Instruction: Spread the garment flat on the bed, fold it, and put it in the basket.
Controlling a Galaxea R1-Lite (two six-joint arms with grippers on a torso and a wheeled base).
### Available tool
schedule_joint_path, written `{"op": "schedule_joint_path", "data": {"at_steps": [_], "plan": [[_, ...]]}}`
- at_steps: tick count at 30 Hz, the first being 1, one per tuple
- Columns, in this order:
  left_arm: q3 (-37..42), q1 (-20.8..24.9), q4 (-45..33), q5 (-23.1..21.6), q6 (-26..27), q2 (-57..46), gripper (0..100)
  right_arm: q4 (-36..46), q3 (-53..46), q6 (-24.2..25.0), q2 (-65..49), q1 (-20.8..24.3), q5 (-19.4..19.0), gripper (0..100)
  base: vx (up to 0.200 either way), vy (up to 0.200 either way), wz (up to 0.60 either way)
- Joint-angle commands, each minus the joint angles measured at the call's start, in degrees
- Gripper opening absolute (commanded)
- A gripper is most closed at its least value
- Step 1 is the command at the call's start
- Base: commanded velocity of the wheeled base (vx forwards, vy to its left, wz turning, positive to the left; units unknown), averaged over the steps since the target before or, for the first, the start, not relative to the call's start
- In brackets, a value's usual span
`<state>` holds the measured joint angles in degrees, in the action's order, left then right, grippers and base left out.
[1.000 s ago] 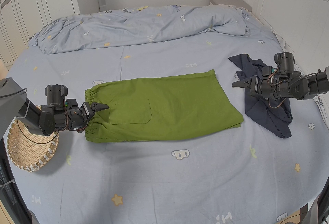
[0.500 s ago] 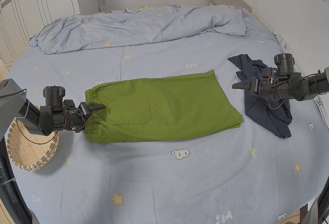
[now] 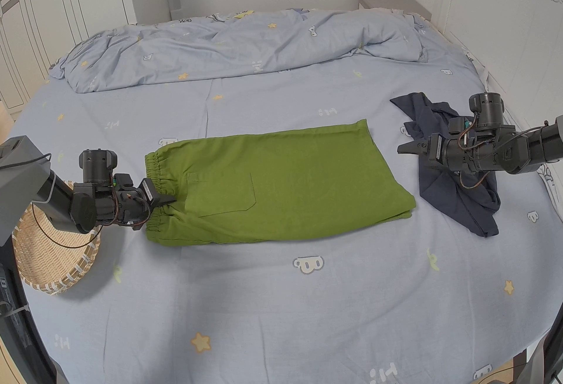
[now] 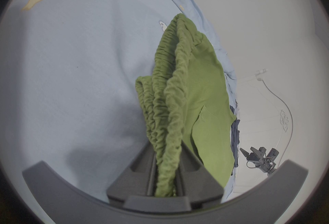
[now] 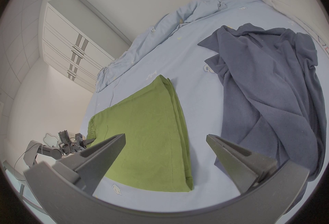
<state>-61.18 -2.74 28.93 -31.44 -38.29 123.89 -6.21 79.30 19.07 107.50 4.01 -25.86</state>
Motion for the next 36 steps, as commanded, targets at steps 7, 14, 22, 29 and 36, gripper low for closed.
{"op": "schedule_joint_path", "data": {"at_steps": [7,14,22,29,36], "plan": [[2.8,0.1,0.2,0.1,0.1,-8.8,0,0.4,-3.0,-2.4,-0.3,-0.1,-0.1,100,0.0,0.0,0.0],[3.6,0.7,-0.1,0.1,0.2,-10.8,0,1.4,-5.0,-2.5,-0.6,0.0,-0.1,100,0.0,0.0,0.0],[3.6,0.6,-0.1,0.1,0.4,-10.3,0,5.1,-4.9,-4.8,1.6,0.9,-0.3,100,0.0,0.0,0.0],[3.5,0.6,-0.1,0.1,0.4,-10.2,0,4.7,-4.5,-4.6,3.5,2.6,-0.6,100,0.0,0.0,0.0],[3.4,0.5,-0.1,0.1,0.3,-9.8,0,4.8,-3.9,-4.3,5.3,3.3,-1.8,100,0.0,0.0,0.0]]}}
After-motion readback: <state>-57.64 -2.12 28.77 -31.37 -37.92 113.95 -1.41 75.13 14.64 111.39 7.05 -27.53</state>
